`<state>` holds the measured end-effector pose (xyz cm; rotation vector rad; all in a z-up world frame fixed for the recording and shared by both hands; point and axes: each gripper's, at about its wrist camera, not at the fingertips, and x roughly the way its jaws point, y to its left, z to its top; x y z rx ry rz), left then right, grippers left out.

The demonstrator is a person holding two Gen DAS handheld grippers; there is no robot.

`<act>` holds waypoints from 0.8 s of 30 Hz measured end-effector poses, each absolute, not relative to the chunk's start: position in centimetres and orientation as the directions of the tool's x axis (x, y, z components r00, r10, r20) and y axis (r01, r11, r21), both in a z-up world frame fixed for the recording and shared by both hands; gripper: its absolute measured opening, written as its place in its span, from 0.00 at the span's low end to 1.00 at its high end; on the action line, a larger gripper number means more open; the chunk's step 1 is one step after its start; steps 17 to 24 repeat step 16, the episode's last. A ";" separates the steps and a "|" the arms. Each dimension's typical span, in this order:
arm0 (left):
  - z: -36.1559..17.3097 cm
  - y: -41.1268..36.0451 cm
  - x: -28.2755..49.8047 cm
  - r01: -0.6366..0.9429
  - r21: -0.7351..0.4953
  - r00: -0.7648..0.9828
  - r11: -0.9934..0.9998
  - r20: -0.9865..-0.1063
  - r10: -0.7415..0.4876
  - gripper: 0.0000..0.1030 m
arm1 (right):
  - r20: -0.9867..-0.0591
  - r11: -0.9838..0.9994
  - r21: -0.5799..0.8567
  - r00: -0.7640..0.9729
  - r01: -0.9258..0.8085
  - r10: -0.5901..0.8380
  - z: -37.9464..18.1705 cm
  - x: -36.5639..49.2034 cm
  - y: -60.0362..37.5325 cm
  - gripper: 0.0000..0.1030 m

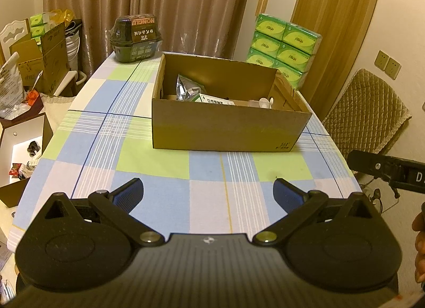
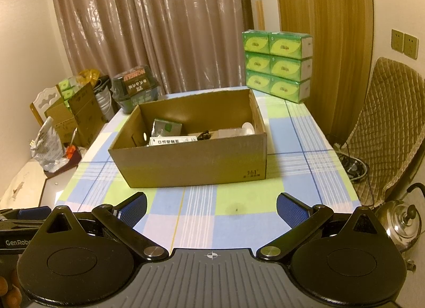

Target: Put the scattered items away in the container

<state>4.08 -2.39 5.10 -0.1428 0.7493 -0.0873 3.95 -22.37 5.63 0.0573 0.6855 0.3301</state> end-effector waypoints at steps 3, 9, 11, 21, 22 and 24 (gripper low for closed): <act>5.1 -2.4 4.1 0.028 -0.160 0.729 0.987 -0.673 -0.130 0.99 | -0.614 0.947 0.162 0.722 -0.279 0.318 5.5 4.0 -22.4 0.98; 5.0 -2.3 4.0 0.022 -0.155 0.731 0.988 -0.671 -0.122 0.99 | -0.617 0.947 0.163 0.721 -0.276 0.316 5.3 4.0 -22.4 0.98; 4.9 -2.4 4.0 0.023 -0.142 0.732 0.990 -0.672 -0.114 0.99 | -0.616 0.947 0.163 0.721 -0.276 0.316 5.2 4.0 -22.4 0.98; 4.9 -2.5 3.9 0.029 -0.149 0.742 0.988 -0.660 -0.121 0.99 | -0.617 0.947 0.163 0.721 -0.275 0.315 5.2 4.0 -22.4 0.98; 4.9 -2.5 3.9 0.029 -0.149 0.742 0.988 -0.660 -0.121 0.99 | -0.617 0.947 0.163 0.721 -0.275 0.315 5.2 4.0 -22.4 0.98; 4.9 -2.5 3.9 0.029 -0.149 0.742 0.988 -0.660 -0.121 0.99 | -0.617 0.947 0.163 0.721 -0.275 0.315 5.2 4.0 -22.4 0.98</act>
